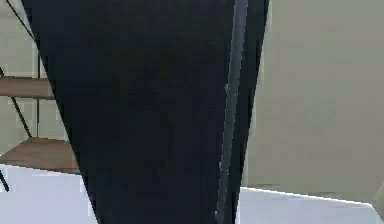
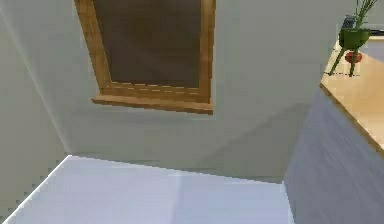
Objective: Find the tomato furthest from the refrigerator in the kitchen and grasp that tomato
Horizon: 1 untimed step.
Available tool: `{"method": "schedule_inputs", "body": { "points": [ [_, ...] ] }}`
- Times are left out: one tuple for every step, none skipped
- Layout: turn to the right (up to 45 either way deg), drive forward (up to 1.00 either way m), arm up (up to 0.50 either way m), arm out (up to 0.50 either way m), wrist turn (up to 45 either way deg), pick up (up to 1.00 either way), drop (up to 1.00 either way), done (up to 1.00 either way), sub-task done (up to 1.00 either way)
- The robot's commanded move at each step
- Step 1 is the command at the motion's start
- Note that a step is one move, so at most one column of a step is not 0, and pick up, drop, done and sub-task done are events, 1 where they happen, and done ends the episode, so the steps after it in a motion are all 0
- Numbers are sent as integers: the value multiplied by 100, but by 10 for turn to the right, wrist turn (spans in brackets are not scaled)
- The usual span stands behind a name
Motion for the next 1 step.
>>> {"method": "schedule_inputs", "body": {
  "points": [
    [-450, 0, 0, 0, 0, 0, 0, 0, 0]
  ]
}}
